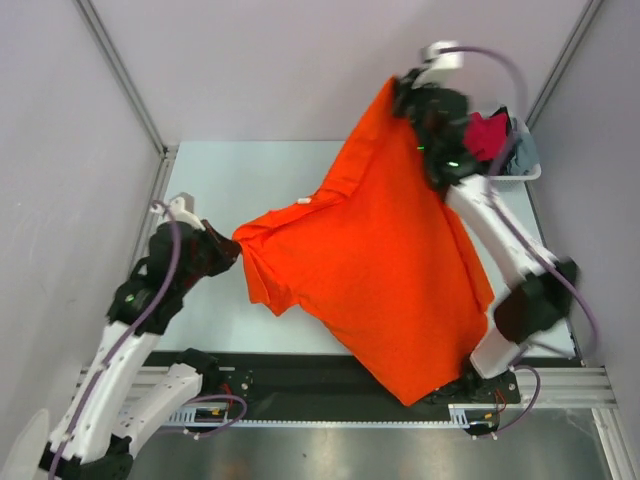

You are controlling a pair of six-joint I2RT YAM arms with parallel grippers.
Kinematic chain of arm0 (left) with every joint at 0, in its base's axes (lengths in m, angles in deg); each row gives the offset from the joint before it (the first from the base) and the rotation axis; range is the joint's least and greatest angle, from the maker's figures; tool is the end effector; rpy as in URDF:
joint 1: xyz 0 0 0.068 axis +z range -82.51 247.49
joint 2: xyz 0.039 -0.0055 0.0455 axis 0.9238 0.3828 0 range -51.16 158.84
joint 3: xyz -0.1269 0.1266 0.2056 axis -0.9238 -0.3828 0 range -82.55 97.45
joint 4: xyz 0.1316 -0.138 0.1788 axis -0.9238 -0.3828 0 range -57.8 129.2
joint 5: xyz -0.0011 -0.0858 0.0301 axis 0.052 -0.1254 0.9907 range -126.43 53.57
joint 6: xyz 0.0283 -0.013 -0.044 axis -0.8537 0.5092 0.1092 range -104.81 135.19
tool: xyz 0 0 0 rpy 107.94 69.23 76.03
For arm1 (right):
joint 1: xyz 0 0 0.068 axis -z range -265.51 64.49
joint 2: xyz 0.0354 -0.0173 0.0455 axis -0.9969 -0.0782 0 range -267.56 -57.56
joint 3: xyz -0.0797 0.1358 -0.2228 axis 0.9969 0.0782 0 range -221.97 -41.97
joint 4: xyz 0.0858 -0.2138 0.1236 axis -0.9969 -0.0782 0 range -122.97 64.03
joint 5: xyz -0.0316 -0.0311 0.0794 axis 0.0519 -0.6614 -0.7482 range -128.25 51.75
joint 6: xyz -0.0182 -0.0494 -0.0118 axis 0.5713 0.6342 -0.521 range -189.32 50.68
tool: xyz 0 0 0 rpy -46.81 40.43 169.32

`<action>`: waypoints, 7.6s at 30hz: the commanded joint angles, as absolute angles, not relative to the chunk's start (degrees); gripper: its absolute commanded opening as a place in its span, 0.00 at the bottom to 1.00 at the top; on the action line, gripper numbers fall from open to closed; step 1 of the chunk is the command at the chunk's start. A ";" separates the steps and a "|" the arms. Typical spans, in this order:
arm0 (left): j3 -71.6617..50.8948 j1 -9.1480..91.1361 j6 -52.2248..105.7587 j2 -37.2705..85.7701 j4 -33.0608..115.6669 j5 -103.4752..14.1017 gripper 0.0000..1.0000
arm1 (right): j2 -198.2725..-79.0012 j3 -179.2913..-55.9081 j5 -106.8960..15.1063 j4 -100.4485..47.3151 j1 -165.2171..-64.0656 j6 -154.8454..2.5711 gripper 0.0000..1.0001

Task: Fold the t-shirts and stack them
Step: Flatten the tshirt out

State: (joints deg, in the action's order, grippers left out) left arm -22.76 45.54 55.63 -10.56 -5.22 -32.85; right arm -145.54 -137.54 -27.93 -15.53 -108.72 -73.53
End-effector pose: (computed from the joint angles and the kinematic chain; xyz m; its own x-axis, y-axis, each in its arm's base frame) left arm 0.1218 -0.0466 0.3758 -0.5089 -0.4929 -0.7057 -0.0122 0.8239 -0.5666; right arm 0.3236 0.1318 0.5028 0.2668 0.1929 -0.9442 -0.2513 0.9598 0.1251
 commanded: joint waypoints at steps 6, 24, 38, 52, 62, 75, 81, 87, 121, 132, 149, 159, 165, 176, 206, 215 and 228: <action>-35.10 57.90 60.98 10.79 1.95 -22.72 0.08 | -184.71 -166.20 -35.70 -34.09 -111.36 -79.60 0.39; -28.33 54.23 44.89 23.17 17.66 -46.70 0.82 | -150.30 -119.34 -44.84 -69.48 -105.82 -87.07 0.79; -5.83 50.88 43.66 60.96 19.25 -52.34 0.58 | -136.66 -97.95 -49.68 -67.28 -100.90 -87.96 0.69; 7.09 61.86 48.23 77.24 23.29 -60.76 0.57 | -152.81 -104.80 -41.26 -61.48 -97.12 -89.10 0.68; 22.20 62.22 46.92 84.64 20.49 -61.75 0.69 | -171.36 -123.93 -29.65 -62.97 -96.76 -89.19 0.68; 8.73 65.03 37.95 51.98 5.98 -40.67 0.93 | -172.27 -135.41 -25.42 -69.39 -101.60 -86.79 0.99; -17.19 65.03 41.54 26.92 5.71 -40.28 0.81 | -156.66 -119.60 -29.21 -69.22 -102.91 -92.08 1.00; -31.74 53.31 45.76 14.50 2.57 -33.29 0.71 | -140.21 -107.54 -30.34 -72.02 -108.61 -94.19 1.00; -33.77 37.08 61.77 24.86 -5.80 -18.49 0.50 | -118.03 -84.59 -35.70 -73.52 -120.32 -109.93 0.77; -35.53 37.00 61.33 25.65 -5.45 -19.20 0.44 | -117.50 -82.57 -37.37 -72.56 -119.09 -109.93 0.77; -36.33 38.13 58.35 24.69 -4.13 -19.47 0.06 | -117.23 -79.50 -40.27 -72.20 -118.04 -113.18 0.77; -32.63 39.54 54.74 14.16 -6.59 -19.46 0.00 | -116.79 -76.34 -41.77 -76.67 -117.77 -119.85 0.62; -33.86 39.63 54.56 9.32 -5.81 -22.27 0.00 | -114.43 -74.66 -42.74 -78.70 -118.21 -122.85 0.56; -32.81 39.81 52.10 7.12 -6.50 -23.33 0.01 | -113.10 -72.38 -43.88 -80.29 -124.01 -126.80 0.61; -30.43 41.74 50.70 5.45 -6.24 -26.93 0.00 | -104.50 -62.44 -39.14 -72.72 -123.57 -138.40 0.37; -29.82 42.44 51.66 3.60 -7.38 -26.93 0.00 | -100.71 -64.11 -34.13 -75.27 -123.22 -138.68 0.00; -6.11 44.64 43.77 4.03 -7.65 -15.34 0.00 | -112.47 -94.33 -33.59 -79.94 -107.33 -112.93 0.00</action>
State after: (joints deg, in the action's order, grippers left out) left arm -12.49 43.35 48.64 3.26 -10.43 -20.55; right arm -108.93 -86.89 -34.16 -80.14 -111.60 -122.84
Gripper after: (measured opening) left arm 0.006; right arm 0.022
